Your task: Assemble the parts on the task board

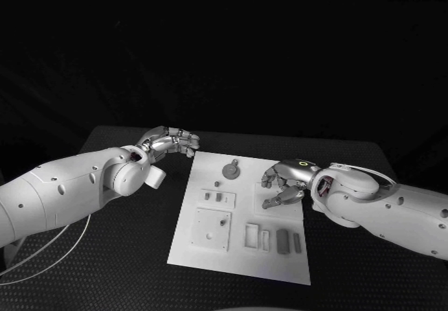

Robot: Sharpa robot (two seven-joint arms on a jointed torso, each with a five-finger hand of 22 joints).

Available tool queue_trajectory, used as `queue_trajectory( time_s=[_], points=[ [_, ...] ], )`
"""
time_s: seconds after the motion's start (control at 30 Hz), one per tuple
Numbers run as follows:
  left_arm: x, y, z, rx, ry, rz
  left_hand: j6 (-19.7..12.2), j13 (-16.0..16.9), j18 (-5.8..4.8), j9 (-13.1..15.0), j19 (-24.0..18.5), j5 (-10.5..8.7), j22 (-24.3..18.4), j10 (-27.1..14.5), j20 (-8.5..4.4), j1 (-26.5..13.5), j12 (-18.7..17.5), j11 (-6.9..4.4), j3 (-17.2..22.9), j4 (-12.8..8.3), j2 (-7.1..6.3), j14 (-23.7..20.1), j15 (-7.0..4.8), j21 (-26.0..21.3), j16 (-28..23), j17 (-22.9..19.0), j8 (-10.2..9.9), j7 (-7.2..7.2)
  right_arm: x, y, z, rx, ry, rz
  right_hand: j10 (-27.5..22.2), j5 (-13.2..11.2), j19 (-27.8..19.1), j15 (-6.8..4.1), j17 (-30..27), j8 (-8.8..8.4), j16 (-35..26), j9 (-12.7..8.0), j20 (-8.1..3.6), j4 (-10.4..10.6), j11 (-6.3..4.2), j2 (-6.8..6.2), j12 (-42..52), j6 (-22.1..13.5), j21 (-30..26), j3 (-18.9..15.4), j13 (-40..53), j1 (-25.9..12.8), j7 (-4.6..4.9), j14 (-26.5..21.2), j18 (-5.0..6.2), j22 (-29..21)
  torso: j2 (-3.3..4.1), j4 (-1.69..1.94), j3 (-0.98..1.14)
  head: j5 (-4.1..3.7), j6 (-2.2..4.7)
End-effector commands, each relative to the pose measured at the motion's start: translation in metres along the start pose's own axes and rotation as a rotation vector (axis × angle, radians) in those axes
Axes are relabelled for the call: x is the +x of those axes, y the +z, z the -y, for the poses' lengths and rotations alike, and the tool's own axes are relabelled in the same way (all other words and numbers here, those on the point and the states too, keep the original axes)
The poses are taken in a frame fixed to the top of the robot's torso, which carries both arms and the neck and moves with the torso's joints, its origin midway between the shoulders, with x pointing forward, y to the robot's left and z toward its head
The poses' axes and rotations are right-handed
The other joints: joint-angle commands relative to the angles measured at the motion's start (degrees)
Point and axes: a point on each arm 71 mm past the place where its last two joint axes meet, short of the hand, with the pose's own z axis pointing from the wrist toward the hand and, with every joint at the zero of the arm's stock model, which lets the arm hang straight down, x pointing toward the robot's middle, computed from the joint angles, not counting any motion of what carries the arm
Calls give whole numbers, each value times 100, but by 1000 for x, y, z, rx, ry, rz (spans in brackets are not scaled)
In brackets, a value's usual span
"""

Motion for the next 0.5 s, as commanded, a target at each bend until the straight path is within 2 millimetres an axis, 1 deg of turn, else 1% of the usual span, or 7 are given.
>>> queue_trajectory(
  time_s=[0.03, 0.17, 0.23, 0.27, 0.3, 0.33, 0.5],
  points=[
    [2, 0, 1, 10, -9, -17, -34, -8, 74, -6, 38, -9, 10, 21, 10, -1, -20, 19, -15, -12, 6, 35, 6, -21, -28, 7, 32, -15, 7, -1, -3, -18, -85, -20, 29, -26, 8, -32, -36, 34, 53, 11, -45, 23, -29, 11, -12, -2, 52, 15, -11, 66, 6, 33, 170, 139, 2, 7, 0, -15, -14],
    [2, 0, 1, 10, -9, -16, -34, -8, 74, -6, 38, -9, 11, 22, 10, -2, -20, 19, -16, -11, 7, 35, 6, -22, -29, 10, 33, -15, 15, 0, -5, -31, -100, -13, 84, -108, 0, -49, -120, 66, 127, 20, -61, -19, -47, 71, -7, 33, 122, 69, -35, 190, -20, 23, 170, 128, 1, 4, -2, -13, -15],
    [2, 0, 1, 10, -9, -16, -34, -8, 74, -6, 39, -9, 11, 22, 10, -2, -21, 19, -16, -11, 7, 36, 6, -22, -30, 11, 34, -15, 17, 0, -7, -38, -104, 9, 151, -266, 12, -59, -164, 84, 166, 23, -72, -41, -57, 105, 17, 62, 152, 149, -38, 308, -10, 25, 170, 122, 2, 4, 0, -11, -18],
    [2, 0, 1, 10, -9, -17, -34, -8, 74, -6, 39, -9, 11, 22, 11, -2, -21, 19, -16, -10, 8, 36, 6, -22, -30, 11, 34, -15, 18, 0, -8, -37, -102, 16, 244, -592, 51, -62, -206, 107, 206, 26, -85, -19, -90, 90, 53, 107, 182, 319, -35, 458, 3, 47, 170, 112, 2, 6, 0, -10, -19],
    [2, 0, 1, 10, -9, -17, -34, -8, 74, -6, 39, -9, 11, 22, 11, -2, -21, 19, -16, -10, 8, 36, 6, -22, -31, 12, 34, -15, 18, 0, -8, -38, -103, 17, 300, -685, 91, -91, -262, 112, 245, 20, -90, 99, -75, -13, 62, 126, 203, 551, -48, 532, 22, 70, 170, 99, 3, 7, 2, -9, -25],
    [2, 0, 1, 10, -9, -17, -34, -8, 74, -6, 39, -9, 12, 23, 11, -2, -21, 19, -16, -10, 8, 36, 6, -22, -31, 13, 34, -15, 19, 1, -9, -37, -106, 16, 349, -702, 114, -96, -300, 115, 274, 18, -103, 161, -92, -91, 72, 130, 218, 736, -55, 613, 28, 86, 170, 94, 3, 8, 2, -8, -25],
    [2, 0, 1, 10, -9, -17, -34, -8, 73, -6, 40, -9, 13, 23, 11, -4, -21, 19, -17, -9, 10, 36, 6, -23, -34, 16, 35, -15, 22, 2, -8, -32, -126, 23, 530, -697, 174, -135, -409, 177, 377, 37, -137, 284, -137, -92, 115, 229, 281, 1243, -71, 833, 63, 142, 170, 95, 1, 10, -1, -8, -29]
  ],
)
